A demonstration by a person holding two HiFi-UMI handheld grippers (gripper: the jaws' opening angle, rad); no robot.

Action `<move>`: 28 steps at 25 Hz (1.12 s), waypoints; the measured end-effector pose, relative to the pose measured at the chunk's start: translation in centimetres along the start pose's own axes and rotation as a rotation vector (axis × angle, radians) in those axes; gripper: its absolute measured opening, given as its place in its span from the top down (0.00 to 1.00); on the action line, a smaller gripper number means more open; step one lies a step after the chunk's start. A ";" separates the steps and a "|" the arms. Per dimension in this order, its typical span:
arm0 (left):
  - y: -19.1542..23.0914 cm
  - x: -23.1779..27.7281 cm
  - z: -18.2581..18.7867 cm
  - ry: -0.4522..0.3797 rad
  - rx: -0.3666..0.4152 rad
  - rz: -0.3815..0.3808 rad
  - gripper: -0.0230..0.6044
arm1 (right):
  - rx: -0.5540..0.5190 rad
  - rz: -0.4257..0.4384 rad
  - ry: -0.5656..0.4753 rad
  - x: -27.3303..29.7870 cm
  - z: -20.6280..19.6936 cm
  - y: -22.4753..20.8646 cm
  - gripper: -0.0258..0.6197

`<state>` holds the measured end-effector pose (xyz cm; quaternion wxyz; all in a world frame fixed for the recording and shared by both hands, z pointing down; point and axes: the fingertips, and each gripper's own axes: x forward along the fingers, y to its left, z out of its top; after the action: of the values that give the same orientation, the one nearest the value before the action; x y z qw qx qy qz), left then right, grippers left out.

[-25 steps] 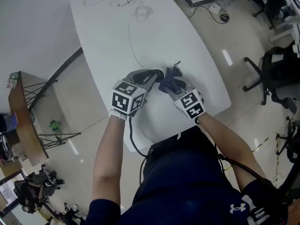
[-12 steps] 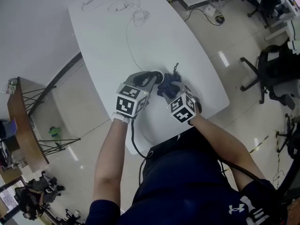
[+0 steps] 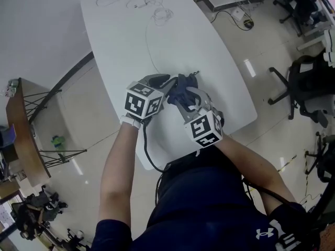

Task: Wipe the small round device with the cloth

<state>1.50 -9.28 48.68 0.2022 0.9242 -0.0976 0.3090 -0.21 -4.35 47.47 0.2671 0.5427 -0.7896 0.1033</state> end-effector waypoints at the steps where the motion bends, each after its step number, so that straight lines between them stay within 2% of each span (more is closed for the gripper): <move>1: 0.1 0.2 -0.2 0.017 0.015 0.007 0.83 | -0.003 -0.003 0.015 0.6 -0.6 0.3 0.71; 5: 0.0 0.5 -0.3 0.032 0.051 0.019 0.85 | 0.004 -0.038 -0.007 1.3 -1.5 0.6 0.71; 8: -0.1 0.5 -0.3 0.034 0.046 0.014 0.85 | 0.010 -0.033 0.006 1.1 -2.5 1.0 0.71; 15: -0.2 0.3 -0.3 0.033 0.044 0.016 0.85 | 0.056 0.022 0.106 2.9 -6.1 1.9 0.71; 21: -0.3 0.4 -0.3 0.024 0.030 0.022 0.85 | 0.103 0.079 0.241 4.6 -9.5 2.7 0.72; 25: -0.2 0.2 -0.5 0.026 0.044 0.054 0.84 | 0.227 0.141 0.358 4.5 -10.2 3.2 0.72; 28: -0.2 -2.0 0.0 -0.036 0.018 0.096 0.80 | 0.329 0.217 0.357 3.5 -10.4 3.7 0.72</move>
<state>-0.03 -8.97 47.39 0.1770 0.9257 -0.1427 0.3024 -1.33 -0.96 58.49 0.2978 0.4640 -0.7562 0.3524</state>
